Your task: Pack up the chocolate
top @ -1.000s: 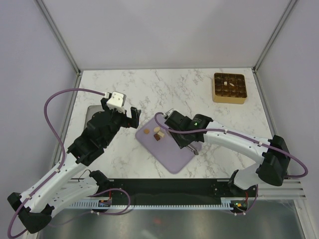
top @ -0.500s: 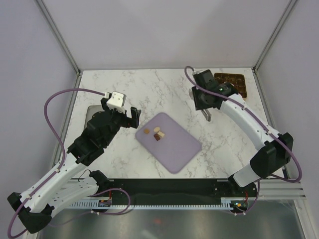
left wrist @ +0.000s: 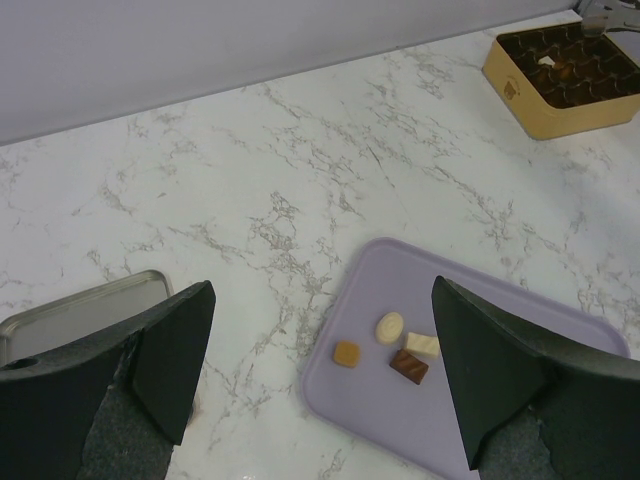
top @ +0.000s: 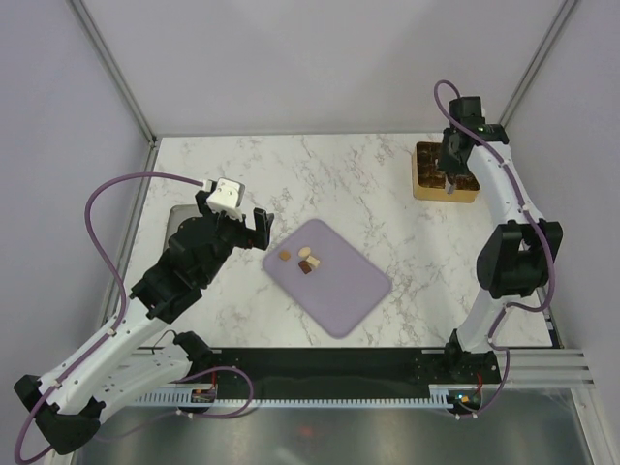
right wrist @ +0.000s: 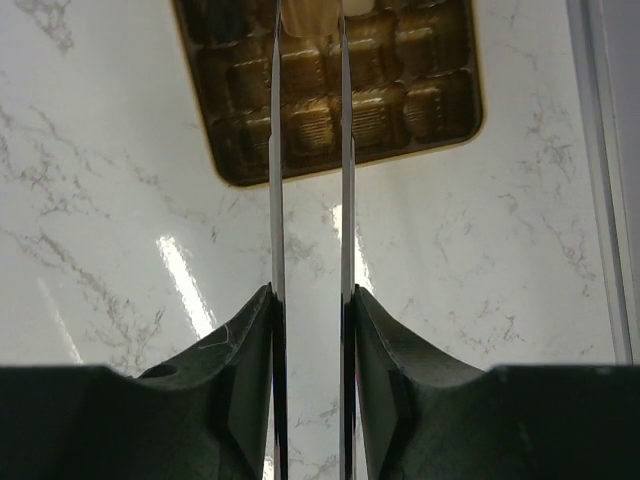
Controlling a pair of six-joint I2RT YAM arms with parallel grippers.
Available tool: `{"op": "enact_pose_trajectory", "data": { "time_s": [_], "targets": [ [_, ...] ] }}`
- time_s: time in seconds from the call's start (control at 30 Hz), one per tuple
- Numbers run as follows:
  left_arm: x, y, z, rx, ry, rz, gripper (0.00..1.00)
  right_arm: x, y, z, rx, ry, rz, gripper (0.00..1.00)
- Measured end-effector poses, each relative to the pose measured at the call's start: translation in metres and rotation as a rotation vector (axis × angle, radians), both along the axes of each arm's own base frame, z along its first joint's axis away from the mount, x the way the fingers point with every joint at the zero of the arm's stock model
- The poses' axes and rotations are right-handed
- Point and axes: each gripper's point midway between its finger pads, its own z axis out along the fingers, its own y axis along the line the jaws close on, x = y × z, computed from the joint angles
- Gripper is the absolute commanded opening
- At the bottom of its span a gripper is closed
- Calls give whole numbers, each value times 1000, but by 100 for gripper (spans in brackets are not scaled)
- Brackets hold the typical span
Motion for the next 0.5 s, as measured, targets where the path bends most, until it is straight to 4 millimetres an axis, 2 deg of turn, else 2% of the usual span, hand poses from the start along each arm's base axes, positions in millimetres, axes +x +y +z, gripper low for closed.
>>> {"op": "enact_pose_trajectory", "data": {
  "time_s": [0.17, 0.27, 0.5],
  "targets": [
    [0, 0, 1, -2, -2, 0, 97, 13, -45, -7, 5, -3, -105, 41],
    [0, 0, 1, -2, -2, 0, 97, 19, -64, -14, 15, 0, -149, 41],
    [0, 0, 1, -2, -3, 0, 97, 40, -75, -29, 32, 6, -170, 43]
  ]
}}
